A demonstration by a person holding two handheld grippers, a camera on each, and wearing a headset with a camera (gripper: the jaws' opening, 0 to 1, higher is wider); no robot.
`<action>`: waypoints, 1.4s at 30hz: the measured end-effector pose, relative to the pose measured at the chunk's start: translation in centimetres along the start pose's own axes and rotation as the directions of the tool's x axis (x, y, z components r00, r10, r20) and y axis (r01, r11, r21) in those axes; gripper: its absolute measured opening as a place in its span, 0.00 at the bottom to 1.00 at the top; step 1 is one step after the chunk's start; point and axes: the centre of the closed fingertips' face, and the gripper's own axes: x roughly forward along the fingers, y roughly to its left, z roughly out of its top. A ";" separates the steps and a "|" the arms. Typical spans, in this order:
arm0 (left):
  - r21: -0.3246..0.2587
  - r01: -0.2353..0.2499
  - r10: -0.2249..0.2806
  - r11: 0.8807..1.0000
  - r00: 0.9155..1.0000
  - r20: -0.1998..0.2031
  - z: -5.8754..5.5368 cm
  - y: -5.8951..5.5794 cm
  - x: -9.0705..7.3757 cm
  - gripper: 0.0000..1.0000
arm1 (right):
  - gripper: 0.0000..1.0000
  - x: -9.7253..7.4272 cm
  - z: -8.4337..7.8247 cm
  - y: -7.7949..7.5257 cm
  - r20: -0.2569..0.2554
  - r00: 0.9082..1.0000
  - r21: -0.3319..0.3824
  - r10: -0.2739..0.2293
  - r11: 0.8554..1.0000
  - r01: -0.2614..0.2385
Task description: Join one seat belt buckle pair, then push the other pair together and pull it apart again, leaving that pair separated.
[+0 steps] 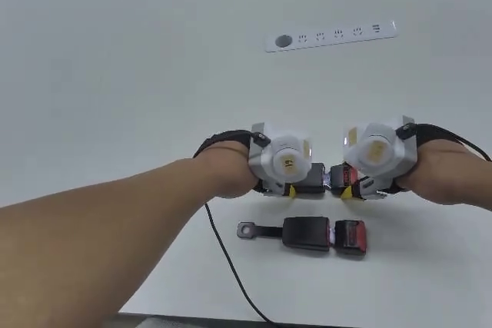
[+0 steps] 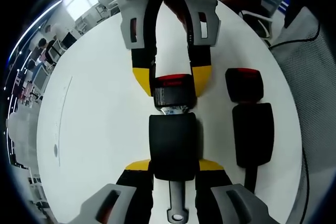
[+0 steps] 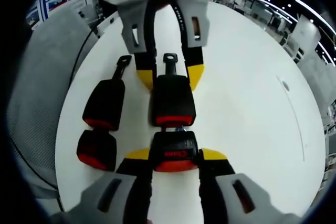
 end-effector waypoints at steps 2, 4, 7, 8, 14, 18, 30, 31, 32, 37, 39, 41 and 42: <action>-0.002 -0.001 0.001 1.000 1.000 0.001 0.0 0.0 0.0 0.30 | 0.33 0.0 -0.1 0.0 0.001 1.000 0.000 -0.002 1.000 0.002; -0.003 -0.002 0.002 1.000 1.000 0.001 0.0 0.0 -0.1 0.30 | 0.33 0.0 -0.1 0.0 0.001 1.000 0.001 -0.002 1.000 0.002; -0.003 -0.004 0.004 1.000 1.000 -0.002 0.0 0.0 -0.1 0.30 | 0.33 0.0 -0.1 0.0 0.002 1.000 0.000 0.000 1.000 0.000; -0.008 -0.006 0.006 1.000 1.000 0.001 -0.1 0.0 -0.1 0.30 | 0.33 0.0 -0.1 0.0 0.002 1.000 0.000 0.000 1.000 0.000; -0.018 -0.012 0.012 1.000 1.000 0.013 -0.1 0.0 -0.1 0.30 | 0.33 -0.2 -0.6 -0.2 -0.002 1.000 -0.009 -0.001 1.000 0.001; -0.018 -0.007 0.008 1.000 1.000 0.014 -0.1 0.0 -0.1 0.30 | 0.34 -0.7 -1.5 -0.5 0.007 1.000 -0.027 0.004 1.000 -0.004; -0.025 -0.001 0.002 1.000 1.000 0.006 -0.1 -0.1 -0.1 0.31 | 0.34 -1.4 -2.3 -0.3 0.015 1.000 -0.035 -0.010 0.999 0.010; -0.023 -0.002 0.002 1.000 1.000 0.007 -0.1 -0.1 -0.1 0.31 | 0.34 -1.5 -2.6 -0.3 0.014 1.000 -0.029 -0.012 1.000 0.013; -0.022 -0.002 0.002 1.000 1.000 0.009 -0.1 -0.1 -0.1 0.31 | 0.34 -1.6 -2.9 -0.3 0.012 1.000 -0.025 -0.015 1.000 0.015; -0.023 -0.005 0.005 1.000 1.000 0.013 -0.1 -0.2 -0.1 0.31 | 0.35 -2.7 -4.9 -0.3 0.006 1.000 0.008 -0.025 1.000 0.025; -0.025 -0.006 0.006 1.000 1.000 0.014 -0.1 -0.2 -0.2 0.31 | 0.35 -3.2 -5.6 -0.2 0.004 1.000 0.013 -0.028 1.000 0.028; -0.028 -0.007 0.007 1.000 1.000 0.015 -0.1 -0.2 -0.1 0.31 | 0.35 -3.5 -6.2 -0.3 0.002 0.999 0.025 -0.033 0.999 0.033; -0.029 -0.007 0.008 1.000 1.000 0.016 -0.2 -0.1 -0.1 0.31 | 0.35 -3.8 -6.6 -0.2 0.001 0.999 0.027 -0.035 0.999 0.035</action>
